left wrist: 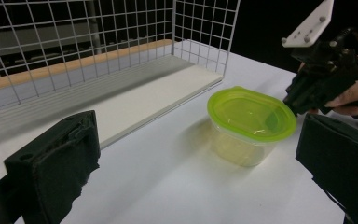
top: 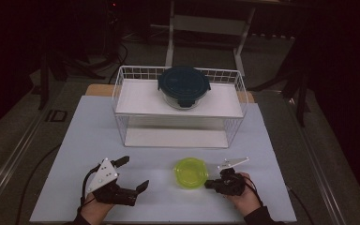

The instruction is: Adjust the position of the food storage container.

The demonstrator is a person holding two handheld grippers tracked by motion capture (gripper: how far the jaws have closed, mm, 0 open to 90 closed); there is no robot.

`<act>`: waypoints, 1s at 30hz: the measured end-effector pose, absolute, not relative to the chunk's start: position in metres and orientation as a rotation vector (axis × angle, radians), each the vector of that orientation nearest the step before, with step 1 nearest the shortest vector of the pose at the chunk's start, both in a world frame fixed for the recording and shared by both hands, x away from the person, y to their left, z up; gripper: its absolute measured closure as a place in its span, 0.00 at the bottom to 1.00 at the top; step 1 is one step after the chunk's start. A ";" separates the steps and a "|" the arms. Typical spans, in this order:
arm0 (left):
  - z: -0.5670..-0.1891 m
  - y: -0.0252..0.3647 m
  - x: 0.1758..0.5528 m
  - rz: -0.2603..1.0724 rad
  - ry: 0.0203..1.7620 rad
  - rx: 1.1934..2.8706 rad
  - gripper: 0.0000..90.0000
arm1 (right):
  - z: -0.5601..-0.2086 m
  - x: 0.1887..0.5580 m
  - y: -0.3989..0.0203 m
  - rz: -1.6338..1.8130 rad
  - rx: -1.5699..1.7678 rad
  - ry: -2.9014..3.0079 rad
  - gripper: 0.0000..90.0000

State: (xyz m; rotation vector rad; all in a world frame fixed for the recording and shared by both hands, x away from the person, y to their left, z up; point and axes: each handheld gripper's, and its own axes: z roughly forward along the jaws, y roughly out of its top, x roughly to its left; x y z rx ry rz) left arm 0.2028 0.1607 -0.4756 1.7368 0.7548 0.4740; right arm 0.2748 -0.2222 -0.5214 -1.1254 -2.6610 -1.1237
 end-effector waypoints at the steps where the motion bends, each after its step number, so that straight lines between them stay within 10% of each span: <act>1: -0.475 0.161 0.203 0.475 0.754 1.737 0.00 | -0.521 0.276 -0.222 -1.126 -1.128 -2.660 1.00; 30: -0.473 0.165 0.202 0.485 0.753 1.727 0.00 | -0.522 0.290 -0.164 -1.107 -1.025 -2.691 1.00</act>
